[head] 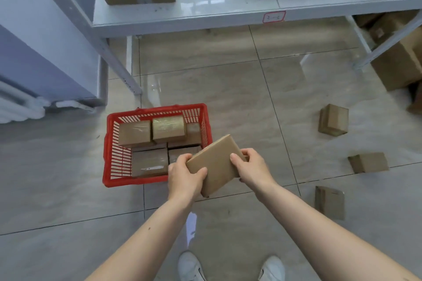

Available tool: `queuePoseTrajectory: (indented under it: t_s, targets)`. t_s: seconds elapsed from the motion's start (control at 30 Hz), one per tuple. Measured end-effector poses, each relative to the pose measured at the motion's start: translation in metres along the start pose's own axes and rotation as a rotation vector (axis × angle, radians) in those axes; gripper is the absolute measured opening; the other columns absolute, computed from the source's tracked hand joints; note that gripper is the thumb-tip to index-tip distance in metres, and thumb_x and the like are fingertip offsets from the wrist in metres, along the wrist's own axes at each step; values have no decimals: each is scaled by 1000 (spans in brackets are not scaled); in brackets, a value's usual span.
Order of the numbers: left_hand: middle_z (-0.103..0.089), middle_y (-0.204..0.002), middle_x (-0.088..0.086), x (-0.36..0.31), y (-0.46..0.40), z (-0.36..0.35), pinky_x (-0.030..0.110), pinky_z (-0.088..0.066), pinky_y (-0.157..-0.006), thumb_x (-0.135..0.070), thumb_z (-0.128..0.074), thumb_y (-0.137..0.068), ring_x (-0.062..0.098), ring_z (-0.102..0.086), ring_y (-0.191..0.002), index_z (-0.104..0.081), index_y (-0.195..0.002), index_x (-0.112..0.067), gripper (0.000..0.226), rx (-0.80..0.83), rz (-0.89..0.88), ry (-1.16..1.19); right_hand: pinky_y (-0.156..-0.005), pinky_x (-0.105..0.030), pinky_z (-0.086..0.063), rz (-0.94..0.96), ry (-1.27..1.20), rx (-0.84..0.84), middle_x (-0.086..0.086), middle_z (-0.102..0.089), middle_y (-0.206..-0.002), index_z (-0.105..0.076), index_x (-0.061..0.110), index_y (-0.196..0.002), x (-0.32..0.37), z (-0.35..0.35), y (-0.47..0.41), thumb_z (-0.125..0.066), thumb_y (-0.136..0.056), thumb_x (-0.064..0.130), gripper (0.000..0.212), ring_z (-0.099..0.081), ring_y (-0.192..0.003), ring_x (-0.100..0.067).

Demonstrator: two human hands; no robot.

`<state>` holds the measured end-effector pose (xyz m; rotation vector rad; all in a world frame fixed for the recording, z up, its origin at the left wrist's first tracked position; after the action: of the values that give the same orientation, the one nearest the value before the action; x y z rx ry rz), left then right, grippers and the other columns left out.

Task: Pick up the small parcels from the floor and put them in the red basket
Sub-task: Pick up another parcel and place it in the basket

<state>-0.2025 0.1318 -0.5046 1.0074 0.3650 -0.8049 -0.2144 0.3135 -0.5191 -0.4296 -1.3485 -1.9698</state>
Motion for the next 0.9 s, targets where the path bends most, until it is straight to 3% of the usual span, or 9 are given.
queuePoseTrajectory:
  t_s: [0.27,0.47,0.63,0.8,0.9]
  targets:
    - [-50,-133,8,43,-53,77,46,-46,-101,-24,-72,-81,28,-51,-120,-34,-144,-17,73,-88,115,83,-86,-49,-55,-11,110,108,4,-66,-99,-56,24,-99,48,-93,-18,-56,-77,50,34,-65,-96,-21]
    - [-57,-121,7,67,-101,113,47,-50,-95,-29,-74,-78,26,-56,-109,-45,-129,-15,60,-147,210,104,-81,-48,-57,13,155,175,5,-66,-95,-57,27,-94,81,-150,-49,-60,-79,47,26,-65,-92,-20]
    - [-58,-120,7,83,-138,127,50,-53,-90,-28,-72,-79,28,-58,-108,-46,-131,-16,60,-176,251,126,-75,-33,-52,29,257,227,1,-65,-102,-56,17,-109,100,-185,-74,-57,-91,40,30,-62,-87,-15]
    - [-52,-134,3,101,-166,139,45,-53,-91,-23,-69,-85,28,-53,-119,-36,-144,-24,68,-195,264,147,-82,-42,-57,13,281,262,1,-64,-100,-53,20,-107,102,-221,-91,-57,-91,40,26,-65,-88,-18]
    - [-52,-134,3,114,-180,147,46,-52,-93,-23,-68,-86,28,-53,-120,-38,-143,-24,64,-182,275,132,-84,-45,-57,-4,275,258,0,-65,-102,-54,20,-109,102,-244,-98,-58,-88,42,30,-65,-91,-19]
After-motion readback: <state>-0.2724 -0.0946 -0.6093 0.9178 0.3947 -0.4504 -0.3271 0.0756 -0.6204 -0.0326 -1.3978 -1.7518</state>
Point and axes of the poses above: each hand's wrist, its own y-axis away from the middle knuckle, its own z-axis out of the back of the hand, x = y × z, the point moved 4 cm from there along -y, towards the middle knuckle
